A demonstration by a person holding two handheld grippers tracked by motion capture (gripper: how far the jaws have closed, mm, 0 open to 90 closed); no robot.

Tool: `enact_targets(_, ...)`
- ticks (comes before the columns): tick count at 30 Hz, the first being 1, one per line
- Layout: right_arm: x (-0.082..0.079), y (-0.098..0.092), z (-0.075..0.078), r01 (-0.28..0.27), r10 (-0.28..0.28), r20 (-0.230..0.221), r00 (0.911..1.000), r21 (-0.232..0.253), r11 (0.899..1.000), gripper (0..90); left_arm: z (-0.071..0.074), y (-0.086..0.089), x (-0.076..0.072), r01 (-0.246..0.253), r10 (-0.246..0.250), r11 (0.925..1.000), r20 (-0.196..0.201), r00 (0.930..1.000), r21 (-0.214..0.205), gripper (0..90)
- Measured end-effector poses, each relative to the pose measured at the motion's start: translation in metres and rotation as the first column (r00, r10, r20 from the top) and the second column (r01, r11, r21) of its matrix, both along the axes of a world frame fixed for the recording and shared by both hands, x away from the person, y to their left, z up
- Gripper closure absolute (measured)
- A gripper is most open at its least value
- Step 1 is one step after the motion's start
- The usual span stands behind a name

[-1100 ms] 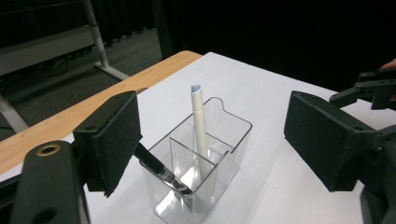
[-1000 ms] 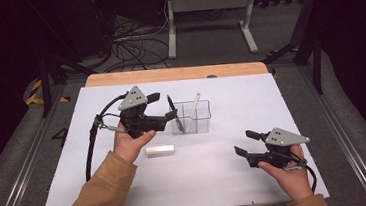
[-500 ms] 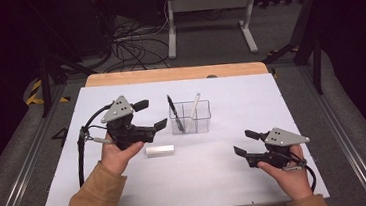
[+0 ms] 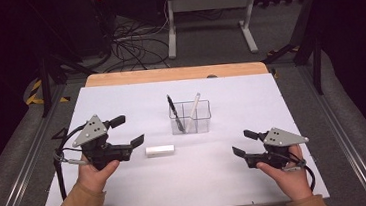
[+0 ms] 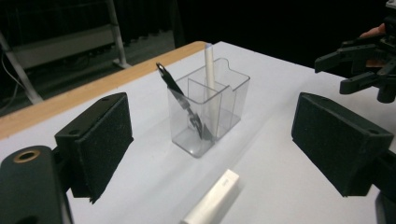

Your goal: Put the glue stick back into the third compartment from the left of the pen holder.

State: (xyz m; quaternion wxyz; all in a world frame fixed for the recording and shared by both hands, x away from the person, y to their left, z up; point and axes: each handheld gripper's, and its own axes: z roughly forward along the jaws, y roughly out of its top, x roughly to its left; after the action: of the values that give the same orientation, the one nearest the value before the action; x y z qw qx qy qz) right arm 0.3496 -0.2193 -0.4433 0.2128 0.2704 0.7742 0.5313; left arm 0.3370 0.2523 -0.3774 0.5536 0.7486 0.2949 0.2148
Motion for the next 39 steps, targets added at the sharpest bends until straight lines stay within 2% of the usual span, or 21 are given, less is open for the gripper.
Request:
enact_targets(4,0.000,0.001,0.001,-0.005,0.005,0.003,1.0000,0.004,1.000,29.4,-0.003,0.007,-0.005,-0.015,0.015,0.9999,0.003,0.9999,-0.005,12.5)
enact_targets(7,0.000,0.003,0.001,-0.009,0.009,0.002,1.0000,0.001,1.000,29.4,-0.006,0.009,-0.007,-0.027,0.027,0.9995,0.007,0.9996,0.015,12.2)
enact_targets(10,0.000,0.005,0.001,-0.017,0.017,0.000,0.9999,0.002,1.000,29.3,-0.009,0.012,-0.010,-0.036,0.036,0.9991,0.030,0.9989,0.023,12.1)
enact_targets(14,0.000,0.006,0.004,-0.027,0.027,0.001,0.9996,0.000,1.000,29.2,-0.016,0.018,-0.014,-0.045,0.045,0.9988,0.014,0.9989,0.018,12.1)
enact_targets(17,0.001,0.010,0.007,-0.044,0.044,-0.003,0.9990,0.000,0.999,28.6,-0.024,0.025,-0.019,-0.046,0.046,0.9986,-0.006,0.9989,-0.027,12.0)
enact_targets(19,0.001,0.012,0.008,-0.052,0.052,-0.002,0.9986,0.003,0.999,28.5,-0.029,0.029,-0.023,-0.063,0.063,0.9977,0.008,0.9980,-0.023,11.9)
enact_targets(28,0.001,0.015,0.012,-0.064,0.064,0.000,0.9980,0.008,0.998,28.5,-0.039,0.035,-0.029,-0.097,0.097,0.9953,-0.002,0.9953,-0.003,11.7)
enact_targets(31,0.002,0.017,0.015,-0.072,0.072,0.007,0.9974,0.006,0.997,28.5,-0.043,0.036,-0.030,-0.121,0.121,0.9925,-0.010,0.9926,0.020,10.7)
enact_targets(36,0.005,0.025,0.021,-0.103,0.103,0.016,0.9946,-0.005,0.995,28.4,-0.049,0.042,-0.034,-0.122,0.122,0.9925,-0.048,0.9914,-0.005,9.9)
enact_targets(39,0.009,0.030,0.023,-0.132,0.132,0.005,0.9913,-0.006,0.991,28.5,-0.054,0.045,-0.039,-0.134,0.134,0.9910,-0.040,0.9902,0.003,9.9)
